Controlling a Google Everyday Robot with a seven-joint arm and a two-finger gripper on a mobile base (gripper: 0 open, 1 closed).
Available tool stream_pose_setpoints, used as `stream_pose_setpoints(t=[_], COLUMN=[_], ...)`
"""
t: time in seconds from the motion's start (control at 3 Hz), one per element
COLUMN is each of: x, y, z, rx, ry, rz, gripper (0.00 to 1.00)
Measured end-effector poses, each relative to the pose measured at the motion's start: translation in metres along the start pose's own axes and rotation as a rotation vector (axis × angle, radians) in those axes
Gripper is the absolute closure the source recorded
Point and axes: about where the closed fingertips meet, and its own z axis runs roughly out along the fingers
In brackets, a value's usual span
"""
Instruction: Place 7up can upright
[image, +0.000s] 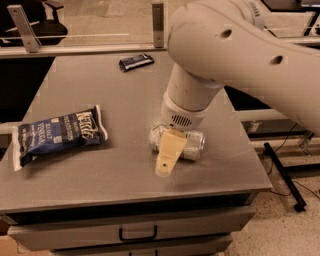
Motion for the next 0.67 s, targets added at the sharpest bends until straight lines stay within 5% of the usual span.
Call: stream_pose_setpoints(t=[0.67], x=[-0.026], y=[0.001], z=[0.015], rx=[0.005], ry=[0.007], rz=[0.018], gripper=[0.41])
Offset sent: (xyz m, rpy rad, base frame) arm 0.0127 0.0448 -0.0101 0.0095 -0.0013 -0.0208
